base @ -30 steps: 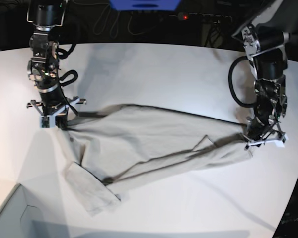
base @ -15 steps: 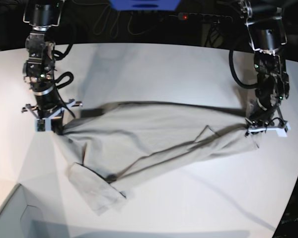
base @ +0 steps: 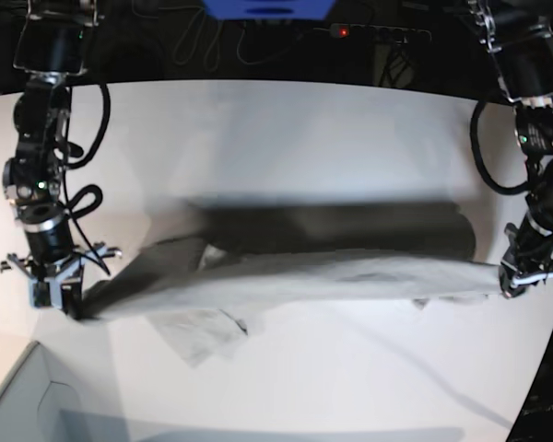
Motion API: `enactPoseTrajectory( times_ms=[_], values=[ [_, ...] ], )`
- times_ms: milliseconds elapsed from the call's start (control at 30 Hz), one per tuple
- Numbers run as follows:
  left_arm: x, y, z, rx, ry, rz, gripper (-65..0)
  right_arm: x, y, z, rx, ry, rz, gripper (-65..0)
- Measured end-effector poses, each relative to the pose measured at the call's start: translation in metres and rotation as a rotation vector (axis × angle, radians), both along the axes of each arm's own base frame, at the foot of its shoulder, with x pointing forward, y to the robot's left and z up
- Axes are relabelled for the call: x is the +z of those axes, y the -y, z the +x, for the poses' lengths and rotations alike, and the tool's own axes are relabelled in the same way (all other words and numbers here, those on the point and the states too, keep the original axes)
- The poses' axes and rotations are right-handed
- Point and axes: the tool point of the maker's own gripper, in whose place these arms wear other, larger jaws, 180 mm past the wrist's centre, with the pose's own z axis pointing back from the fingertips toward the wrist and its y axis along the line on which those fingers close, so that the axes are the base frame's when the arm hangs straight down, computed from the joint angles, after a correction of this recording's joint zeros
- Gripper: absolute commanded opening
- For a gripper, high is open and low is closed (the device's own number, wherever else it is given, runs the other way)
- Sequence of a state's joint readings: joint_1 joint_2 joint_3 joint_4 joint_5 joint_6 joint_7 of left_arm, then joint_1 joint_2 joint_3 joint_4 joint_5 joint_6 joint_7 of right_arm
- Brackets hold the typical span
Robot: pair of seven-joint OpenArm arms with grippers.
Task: Layout the t-shirt on the table in an organized manner, then fold the t-shirt properly
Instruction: 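Lift the shirt with both grippers and pull it taut, then lower the shirt and drag the right gripper back toward the shirt body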
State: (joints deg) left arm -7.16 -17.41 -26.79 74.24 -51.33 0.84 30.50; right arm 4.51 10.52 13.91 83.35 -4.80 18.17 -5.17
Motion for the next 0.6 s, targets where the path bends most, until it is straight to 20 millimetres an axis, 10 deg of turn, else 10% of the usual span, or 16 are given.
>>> enactPoseTrajectory(
  times_ms=[333,600],
  values=[
    [-0.022,-0.003,-0.017,0.012,-0.054,0.001,-64.9,-0.001,-0.013,0.018,0.062,-0.053,-0.045,-65.0],
    [-0.045,-0.01,-0.019,0.037,-0.11,-0.031,-64.9,-0.061,-0.049,0.07,0.149,-0.241,-0.003,-65.0]
  ],
)
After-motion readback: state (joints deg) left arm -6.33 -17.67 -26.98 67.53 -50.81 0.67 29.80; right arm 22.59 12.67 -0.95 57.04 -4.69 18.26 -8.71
